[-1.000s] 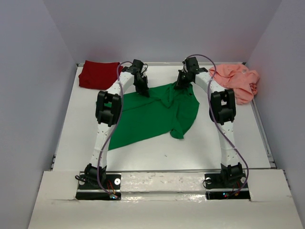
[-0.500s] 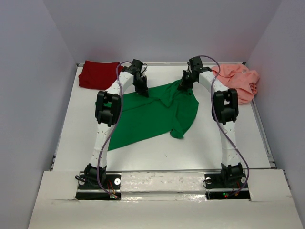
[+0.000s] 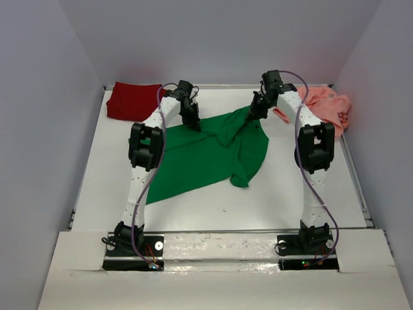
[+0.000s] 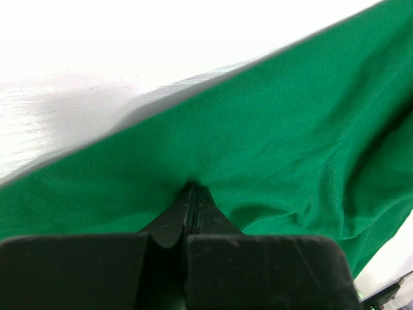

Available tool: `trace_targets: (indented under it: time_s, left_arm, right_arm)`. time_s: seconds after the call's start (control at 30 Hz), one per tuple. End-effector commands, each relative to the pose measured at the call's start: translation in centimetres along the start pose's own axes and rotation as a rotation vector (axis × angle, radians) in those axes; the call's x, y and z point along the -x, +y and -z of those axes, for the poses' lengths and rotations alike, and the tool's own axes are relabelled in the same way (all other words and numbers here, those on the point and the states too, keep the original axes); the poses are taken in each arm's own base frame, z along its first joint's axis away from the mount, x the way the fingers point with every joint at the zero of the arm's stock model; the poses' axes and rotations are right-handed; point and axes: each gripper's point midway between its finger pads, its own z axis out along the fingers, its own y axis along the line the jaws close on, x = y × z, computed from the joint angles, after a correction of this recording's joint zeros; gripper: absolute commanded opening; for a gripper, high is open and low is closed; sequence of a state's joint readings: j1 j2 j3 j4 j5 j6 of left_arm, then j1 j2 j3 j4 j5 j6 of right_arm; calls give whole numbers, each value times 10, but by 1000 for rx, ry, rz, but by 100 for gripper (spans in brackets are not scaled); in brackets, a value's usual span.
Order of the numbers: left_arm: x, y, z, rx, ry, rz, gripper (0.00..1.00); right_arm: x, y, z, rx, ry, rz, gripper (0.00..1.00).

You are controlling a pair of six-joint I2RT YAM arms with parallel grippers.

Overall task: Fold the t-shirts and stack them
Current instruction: Fold the tshirt

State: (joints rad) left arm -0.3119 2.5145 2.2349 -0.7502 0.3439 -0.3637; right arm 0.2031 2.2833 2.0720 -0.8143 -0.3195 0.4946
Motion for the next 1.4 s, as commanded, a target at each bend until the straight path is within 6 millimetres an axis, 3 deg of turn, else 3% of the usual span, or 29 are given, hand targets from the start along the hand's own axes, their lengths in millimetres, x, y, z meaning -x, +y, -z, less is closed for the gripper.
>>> trace_targets:
  time_s: [0.0, 0.27, 0.63, 1.17, 1.27, 1.33, 1.37]
  left_arm:
    - [-26, 49, -9, 156, 95, 11, 0]
    - [-25, 48, -9, 154, 93, 8, 0]
    - [-26, 50, -9, 154, 94, 10, 0]
    - [-25, 49, -8, 153, 91, 9, 0]
    - [-25, 49, -8, 154, 94, 13, 0]
    - [-24, 48, -6, 153, 91, 12, 0]
    - [-24, 49, -6, 153, 91, 11, 0]
  right_arm:
    - [-11, 0, 21, -27, 41, -22, 0]
    - [-33, -25, 19, -122, 105, -26, 0]
    - [-62, -51, 31, -222, 147, -30, 0]
    - [-83, -85, 27, -326, 194, -23, 0]
    - [-86, -86, 26, -327, 207, -22, 39]
    - [-75, -84, 32, -340, 165, -13, 52]
    - [-67, -84, 38, -339, 140, -13, 53]
